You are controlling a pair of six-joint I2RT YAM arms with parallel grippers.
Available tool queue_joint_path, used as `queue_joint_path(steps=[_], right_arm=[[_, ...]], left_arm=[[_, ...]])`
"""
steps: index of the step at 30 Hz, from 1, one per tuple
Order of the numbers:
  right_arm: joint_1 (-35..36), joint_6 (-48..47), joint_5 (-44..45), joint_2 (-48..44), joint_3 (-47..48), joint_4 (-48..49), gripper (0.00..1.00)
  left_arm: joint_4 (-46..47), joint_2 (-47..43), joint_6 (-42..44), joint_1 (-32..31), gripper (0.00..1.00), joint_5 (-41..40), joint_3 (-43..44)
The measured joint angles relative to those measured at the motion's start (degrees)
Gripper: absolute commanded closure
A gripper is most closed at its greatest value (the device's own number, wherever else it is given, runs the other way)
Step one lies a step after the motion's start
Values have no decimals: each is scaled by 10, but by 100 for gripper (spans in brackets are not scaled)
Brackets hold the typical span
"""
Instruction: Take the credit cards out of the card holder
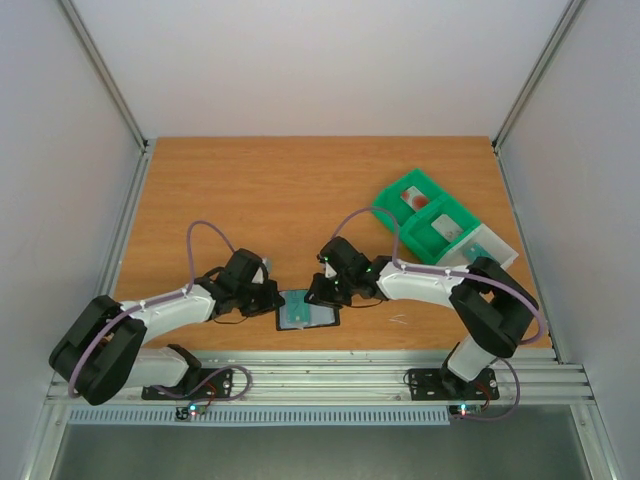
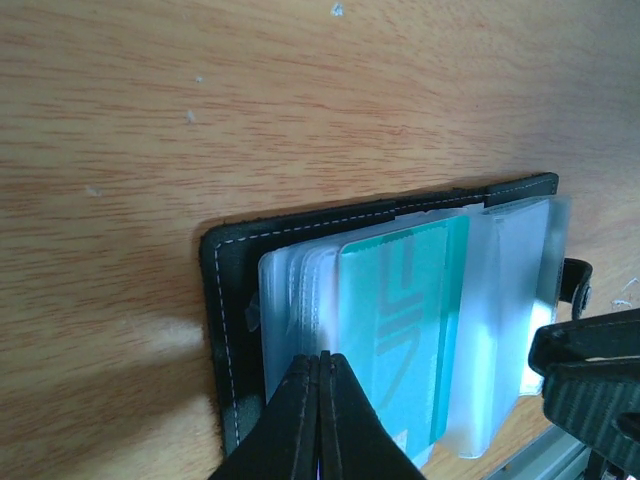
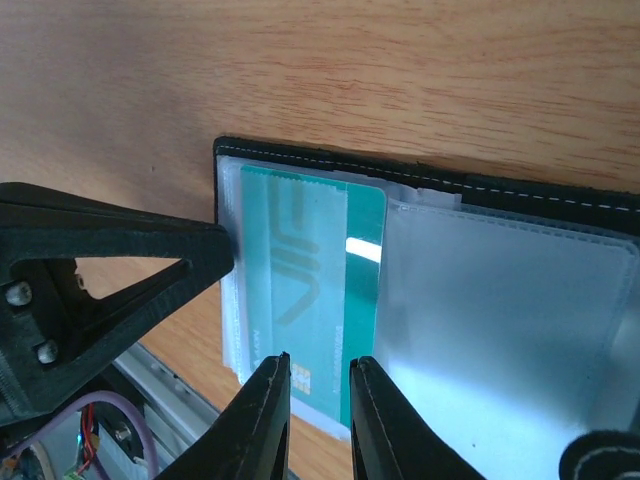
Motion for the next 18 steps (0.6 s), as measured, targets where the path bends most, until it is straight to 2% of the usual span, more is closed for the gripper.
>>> queue_joint_path(steps=[18], right_arm=[[0, 4, 1, 54, -1, 24, 81]], left_arm=[[5, 0, 0, 0, 99, -4, -5]])
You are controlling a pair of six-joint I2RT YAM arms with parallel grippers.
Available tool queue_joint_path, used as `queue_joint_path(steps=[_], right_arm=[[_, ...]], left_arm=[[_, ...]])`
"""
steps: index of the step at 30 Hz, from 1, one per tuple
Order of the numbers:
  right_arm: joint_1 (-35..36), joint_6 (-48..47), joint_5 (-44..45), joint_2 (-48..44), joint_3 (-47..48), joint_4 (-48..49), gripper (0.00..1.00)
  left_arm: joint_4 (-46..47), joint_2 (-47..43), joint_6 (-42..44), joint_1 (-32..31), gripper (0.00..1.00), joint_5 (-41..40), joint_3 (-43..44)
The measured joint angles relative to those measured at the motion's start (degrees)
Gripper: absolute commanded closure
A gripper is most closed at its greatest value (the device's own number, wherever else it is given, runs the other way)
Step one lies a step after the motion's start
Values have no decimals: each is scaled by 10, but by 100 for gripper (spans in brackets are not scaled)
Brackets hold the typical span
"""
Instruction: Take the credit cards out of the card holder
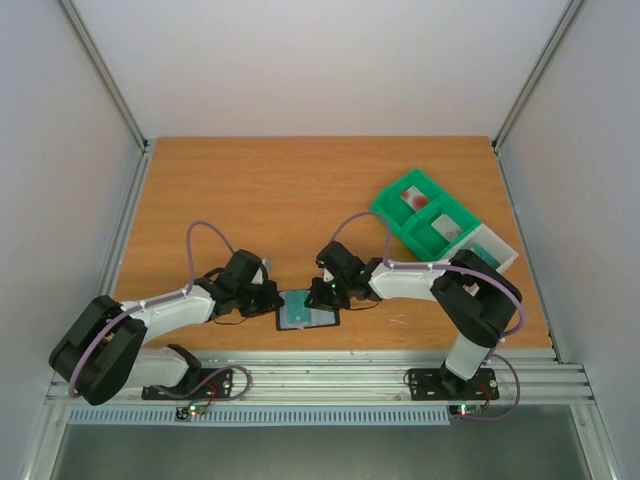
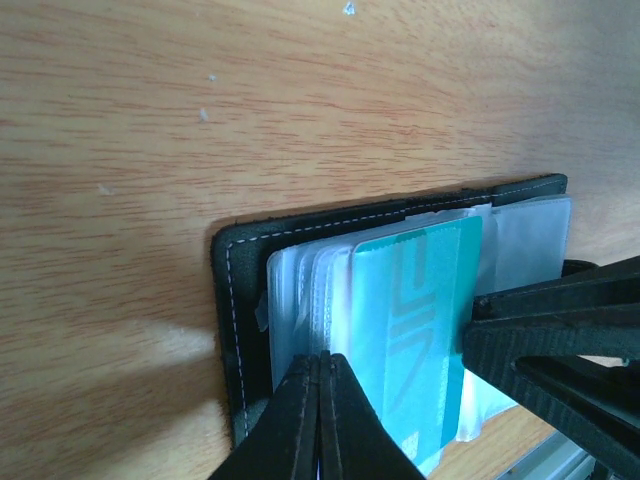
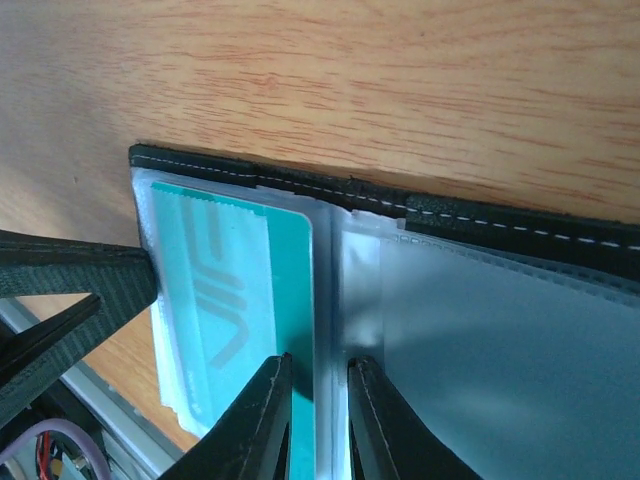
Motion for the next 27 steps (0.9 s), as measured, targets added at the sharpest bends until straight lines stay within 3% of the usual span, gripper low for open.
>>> queue_joint_path(steps=[15, 27], right_arm=[[-2, 20, -20, 11, -34, 84, 98], [-19, 25, -31, -7, -74, 133, 99]], left_arm=[[0, -1, 0, 1, 100, -6, -1], [0, -1, 0, 2, 100, -7, -1]])
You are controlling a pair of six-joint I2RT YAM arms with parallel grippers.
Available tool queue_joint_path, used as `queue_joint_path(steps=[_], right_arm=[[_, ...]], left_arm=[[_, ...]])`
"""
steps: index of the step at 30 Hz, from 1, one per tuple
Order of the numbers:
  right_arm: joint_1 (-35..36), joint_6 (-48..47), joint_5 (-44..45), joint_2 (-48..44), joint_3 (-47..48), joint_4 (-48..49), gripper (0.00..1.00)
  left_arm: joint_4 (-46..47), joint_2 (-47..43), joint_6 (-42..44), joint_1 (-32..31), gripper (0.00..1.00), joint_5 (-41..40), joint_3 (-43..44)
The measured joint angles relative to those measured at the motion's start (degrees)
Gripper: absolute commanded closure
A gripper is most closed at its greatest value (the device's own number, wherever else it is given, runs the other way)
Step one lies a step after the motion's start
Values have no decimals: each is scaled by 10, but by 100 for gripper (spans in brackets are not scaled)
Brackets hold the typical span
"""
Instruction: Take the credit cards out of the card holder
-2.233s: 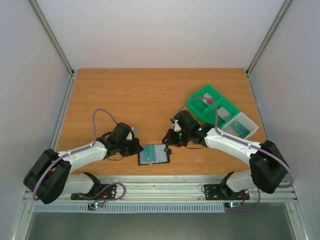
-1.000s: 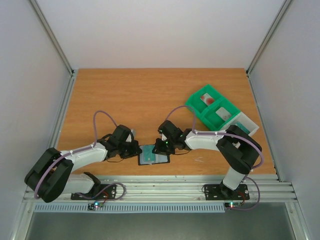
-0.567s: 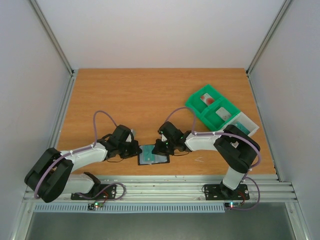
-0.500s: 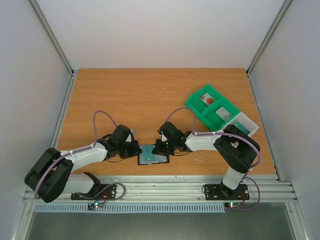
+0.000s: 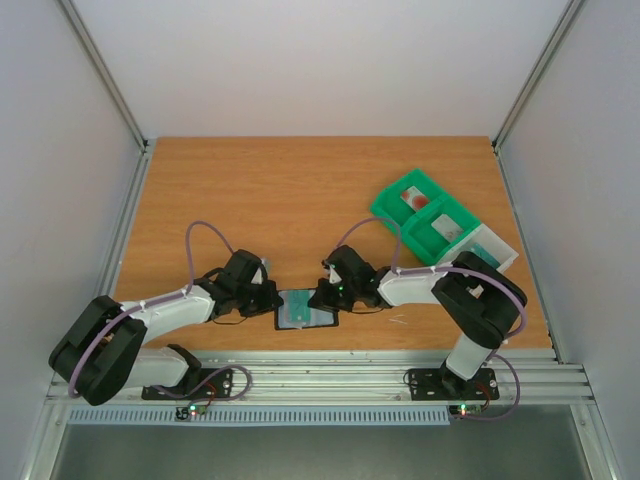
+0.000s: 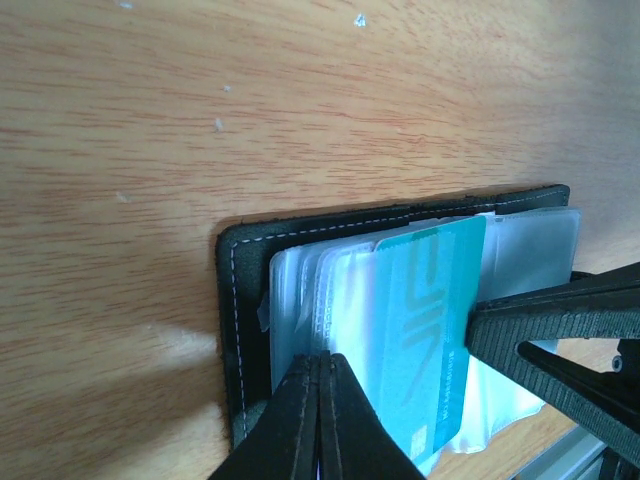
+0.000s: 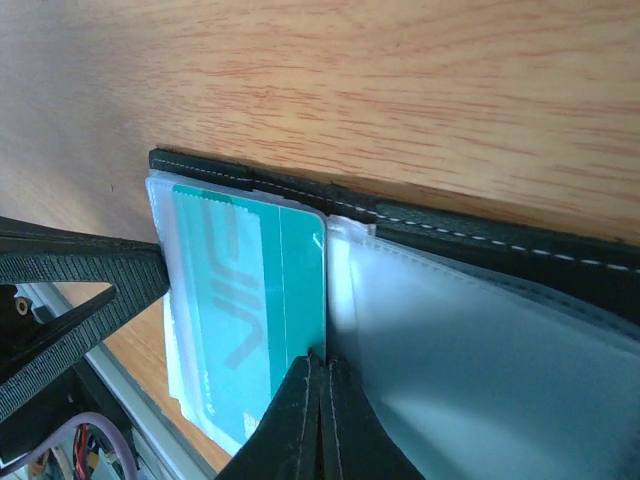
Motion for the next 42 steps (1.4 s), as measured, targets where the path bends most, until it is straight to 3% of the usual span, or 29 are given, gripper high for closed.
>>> queue_joint_path(steps=[11, 15, 20, 31, 42], right_arm=[[-24, -1, -2, -18, -24, 8, 99], [-29, -2, -10, -18, -27, 13, 88], [-29, 3, -16, -15, -27, 28, 85], [-33, 18, -34, 2, -36, 77, 99], [-53, 19, -45, -22, -54, 89, 99]], left_arm=[[0, 0, 0, 0, 100, 0, 0], [0, 0, 2, 0, 100, 0, 0], [3, 5, 2, 0, 100, 2, 0], [9, 8, 0, 0, 100, 3, 0], [19, 6, -7, 0, 100, 5, -6]])
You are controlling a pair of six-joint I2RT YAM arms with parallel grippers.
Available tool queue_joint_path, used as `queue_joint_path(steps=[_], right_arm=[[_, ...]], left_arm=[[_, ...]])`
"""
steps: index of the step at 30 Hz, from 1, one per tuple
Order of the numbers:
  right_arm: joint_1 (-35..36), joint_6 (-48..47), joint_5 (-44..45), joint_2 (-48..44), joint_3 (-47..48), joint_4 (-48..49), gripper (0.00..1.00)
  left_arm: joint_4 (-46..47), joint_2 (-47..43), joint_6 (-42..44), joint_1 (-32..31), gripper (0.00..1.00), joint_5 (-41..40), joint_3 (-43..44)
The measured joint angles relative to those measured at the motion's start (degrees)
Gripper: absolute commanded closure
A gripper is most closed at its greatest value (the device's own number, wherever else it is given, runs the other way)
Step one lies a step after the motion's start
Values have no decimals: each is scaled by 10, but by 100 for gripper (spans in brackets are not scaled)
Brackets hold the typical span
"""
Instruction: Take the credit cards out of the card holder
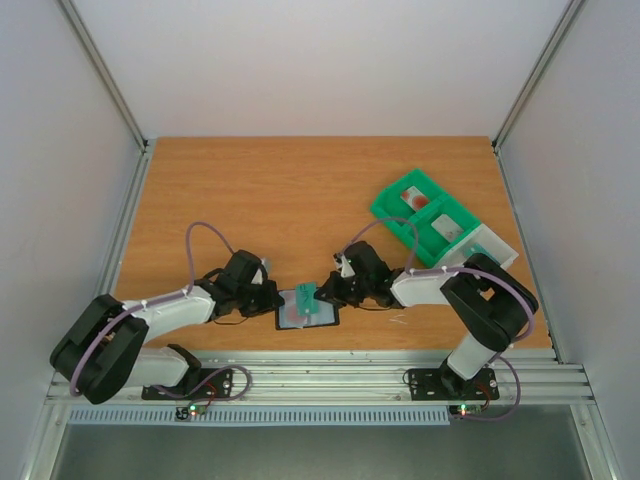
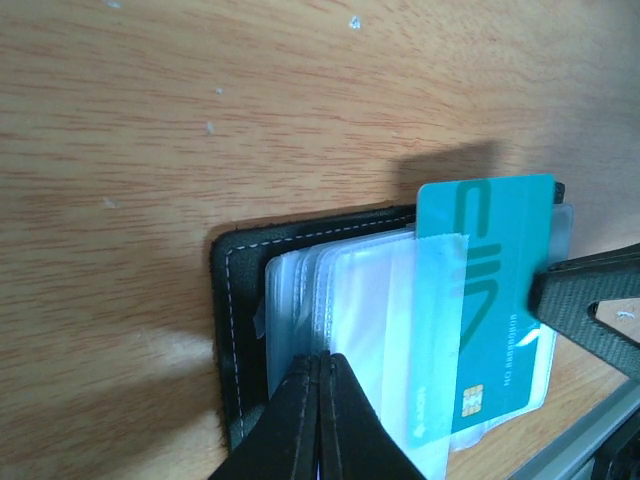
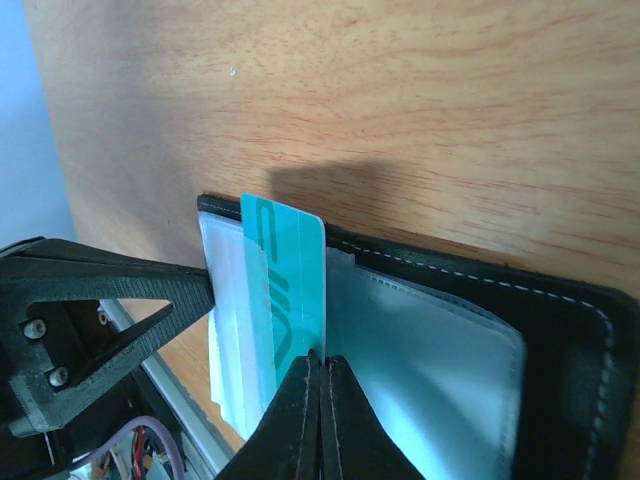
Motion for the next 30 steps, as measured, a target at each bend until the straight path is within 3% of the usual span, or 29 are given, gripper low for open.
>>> queue_joint_path(steps=[6, 8, 15, 20, 25, 30], right_arm=[[-11, -3, 8, -35, -4, -28, 99], [-13, -4, 11, -43, -4, -39, 99], [-14, -2, 26, -104, -6, -84, 99], [-14, 8, 34, -161, -7, -107, 99], [-14, 28, 33, -196, -7, -108, 99], [-14, 59, 22, -218, -15, -74, 99]], left_arm=[[-11, -13, -1, 0, 99, -3, -2], [-16, -20, -3, 0, 93, -3, -2], [-51, -74, -12, 0, 50, -4, 0], [-83, -139, -20, 0, 28, -3, 17], [-81, -202, -35, 0, 23, 10, 23], [-45, -233, -65, 0, 28, 43, 22]])
